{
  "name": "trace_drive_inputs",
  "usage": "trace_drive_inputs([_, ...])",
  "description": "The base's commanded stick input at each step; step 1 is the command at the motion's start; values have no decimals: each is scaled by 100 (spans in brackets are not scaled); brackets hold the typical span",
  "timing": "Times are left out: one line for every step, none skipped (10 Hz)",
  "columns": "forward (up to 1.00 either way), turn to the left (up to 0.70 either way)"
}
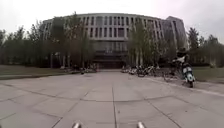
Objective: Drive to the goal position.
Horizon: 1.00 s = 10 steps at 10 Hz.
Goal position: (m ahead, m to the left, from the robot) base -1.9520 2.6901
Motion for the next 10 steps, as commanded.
trace_drive_inputs([50, 0])
trace_drive_inputs([50, 0])
trace_drive_inputs([50, 0])
trace_drive_inputs([50, 0])
trace_drive_inputs([50, 0])
trace_drive_inputs([50, 0])
trace_drive_inputs([50, 0])
trace_drive_inputs([50, 0])
trace_drive_inputs([50, 0])
trace_drive_inputs([50, 0])
